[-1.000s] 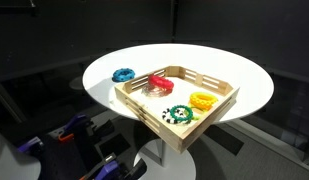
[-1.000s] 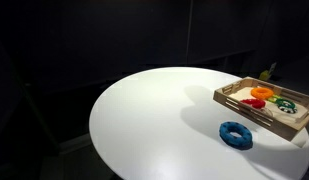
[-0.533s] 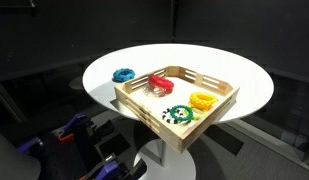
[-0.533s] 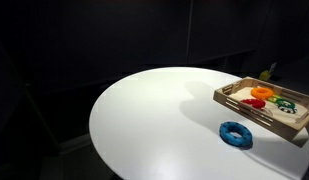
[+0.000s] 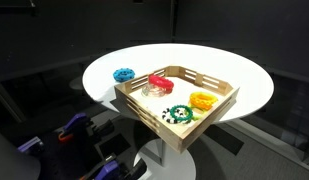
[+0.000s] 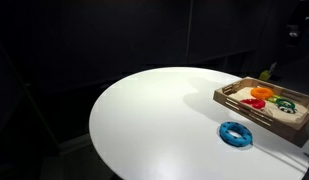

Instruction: Put the pink ring on the table

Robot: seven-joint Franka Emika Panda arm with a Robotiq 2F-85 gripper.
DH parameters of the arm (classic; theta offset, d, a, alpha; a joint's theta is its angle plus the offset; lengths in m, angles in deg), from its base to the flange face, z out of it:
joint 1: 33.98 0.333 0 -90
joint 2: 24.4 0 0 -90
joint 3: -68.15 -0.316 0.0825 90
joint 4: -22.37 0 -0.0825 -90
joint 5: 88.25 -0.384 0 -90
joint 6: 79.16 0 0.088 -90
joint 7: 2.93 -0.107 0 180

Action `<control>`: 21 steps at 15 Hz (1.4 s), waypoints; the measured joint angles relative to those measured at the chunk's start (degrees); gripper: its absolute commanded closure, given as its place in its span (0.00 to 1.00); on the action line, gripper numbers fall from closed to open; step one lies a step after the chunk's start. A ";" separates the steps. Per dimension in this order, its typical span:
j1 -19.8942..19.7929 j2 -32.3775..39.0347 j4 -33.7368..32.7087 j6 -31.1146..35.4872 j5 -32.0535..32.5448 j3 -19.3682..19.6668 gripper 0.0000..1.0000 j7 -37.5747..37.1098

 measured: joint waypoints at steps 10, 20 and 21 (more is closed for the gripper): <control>-1.79 14.02 0.99 11.18 6.36 1.07 0.00 -10.28; -1.56 19.17 1.18 13.65 8.22 2.37 0.00 -13.50; -1.54 19.17 1.17 13.65 8.22 2.37 0.00 -13.50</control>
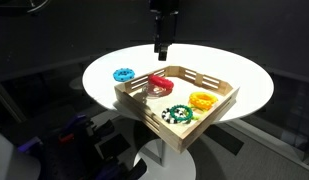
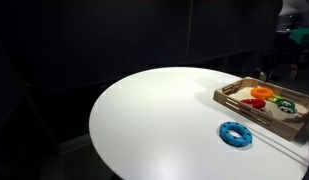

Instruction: Put the pink ring on the table

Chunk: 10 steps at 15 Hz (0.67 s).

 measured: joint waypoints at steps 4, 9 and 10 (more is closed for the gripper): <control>0.03 0.02 0.03 0.00 0.00 0.02 0.00 0.00; 0.12 1.16 0.17 0.18 0.10 0.07 0.00 0.00; 0.11 1.64 0.17 0.46 0.17 0.18 0.00 -0.04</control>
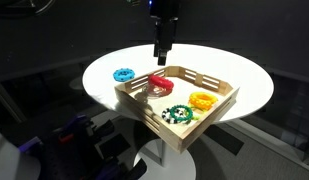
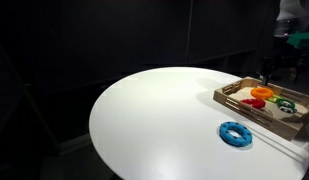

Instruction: Put the pink ring on the table

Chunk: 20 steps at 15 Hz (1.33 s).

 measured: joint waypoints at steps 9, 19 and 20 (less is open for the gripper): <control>0.00 6.49 0.00 6.94 0.06 2.16 0.00 -0.03; 1.74 11.16 -0.01 11.92 -2.42 2.99 0.32 -0.03; 1.99 11.46 -0.02 12.07 -2.66 3.01 0.40 -0.03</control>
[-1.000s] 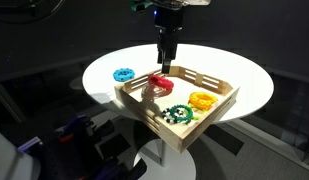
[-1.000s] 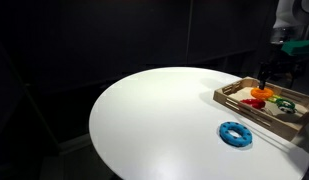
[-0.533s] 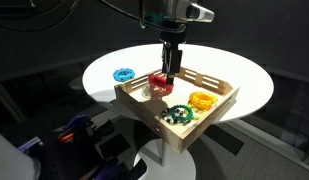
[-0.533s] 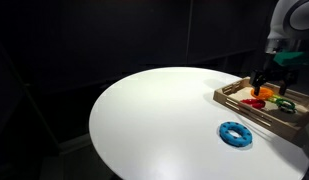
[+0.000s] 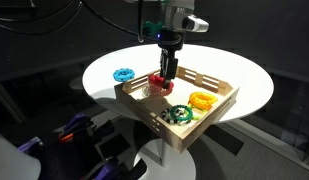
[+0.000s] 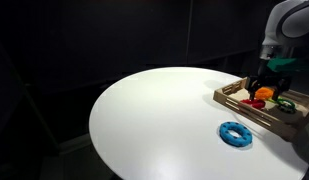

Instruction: Put the pink ring on the table

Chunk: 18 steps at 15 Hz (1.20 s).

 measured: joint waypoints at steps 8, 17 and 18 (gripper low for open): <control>0.99 2.02 -0.30 0.41 -0.14 0.59 0.89 -0.19; 3.06 0.17 -1.82 0.16 -2.39 0.46 0.90 -0.17; 3.39 -0.44 -1.88 0.09 -2.54 0.33 0.90 -0.17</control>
